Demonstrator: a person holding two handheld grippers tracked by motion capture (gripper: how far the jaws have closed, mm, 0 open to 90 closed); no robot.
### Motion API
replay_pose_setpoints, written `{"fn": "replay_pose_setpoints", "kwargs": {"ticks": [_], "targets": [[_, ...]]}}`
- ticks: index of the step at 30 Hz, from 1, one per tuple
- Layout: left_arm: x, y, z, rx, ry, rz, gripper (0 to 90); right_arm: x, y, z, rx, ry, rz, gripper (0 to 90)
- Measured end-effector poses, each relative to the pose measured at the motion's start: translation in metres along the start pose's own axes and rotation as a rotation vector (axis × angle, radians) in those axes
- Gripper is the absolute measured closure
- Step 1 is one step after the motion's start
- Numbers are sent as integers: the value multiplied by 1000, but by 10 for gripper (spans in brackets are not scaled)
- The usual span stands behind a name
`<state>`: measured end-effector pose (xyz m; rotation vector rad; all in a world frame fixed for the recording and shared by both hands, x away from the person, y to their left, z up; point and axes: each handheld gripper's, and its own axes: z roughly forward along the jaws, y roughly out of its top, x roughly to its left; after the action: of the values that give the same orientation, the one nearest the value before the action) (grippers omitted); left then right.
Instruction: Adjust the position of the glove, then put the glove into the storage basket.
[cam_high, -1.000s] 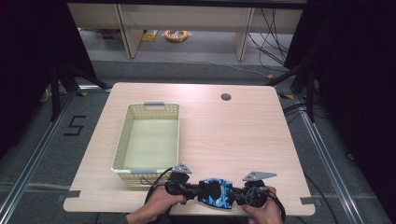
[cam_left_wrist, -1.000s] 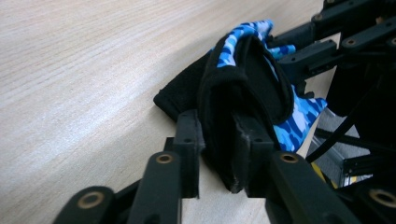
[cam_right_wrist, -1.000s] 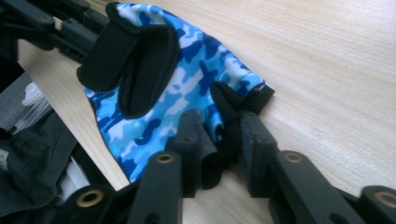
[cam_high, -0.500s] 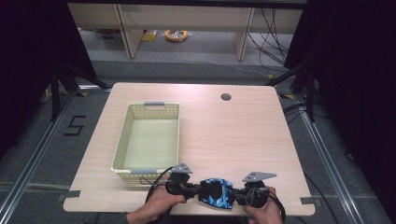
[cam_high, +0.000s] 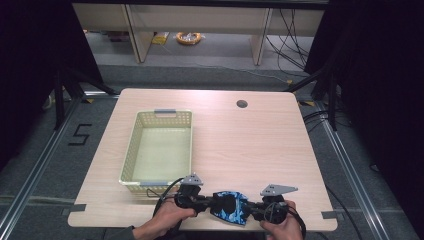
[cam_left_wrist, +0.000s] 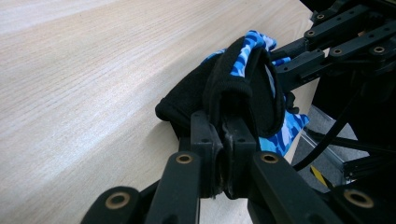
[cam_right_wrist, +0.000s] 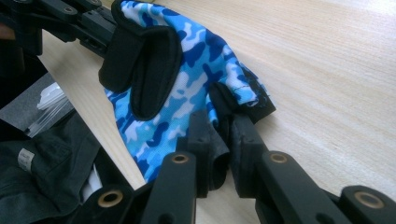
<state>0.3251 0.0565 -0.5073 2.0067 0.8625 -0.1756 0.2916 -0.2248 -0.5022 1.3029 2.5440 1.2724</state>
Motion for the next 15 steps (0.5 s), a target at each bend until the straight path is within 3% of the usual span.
{"fn": "replay_pose_setpoints", "kwargs": {"ticks": [3,5,7,8,15], "targets": [[-2,0,-2,-9,3,11,846,4,1,-3,6,-23,20,811],[-3,0,-6,-16,6,12,845,4,2,-3,-4,-7,-6,811],[-3,-1,-9,-25,1,9,845,7,4,-5,-15,-18,4,812],[-3,-1,-11,-26,4,18,845,8,5,-5,-22,19,-4,812],[-8,-2,-20,-40,-2,34,842,15,7,-11,-35,13,-34,812]]}}
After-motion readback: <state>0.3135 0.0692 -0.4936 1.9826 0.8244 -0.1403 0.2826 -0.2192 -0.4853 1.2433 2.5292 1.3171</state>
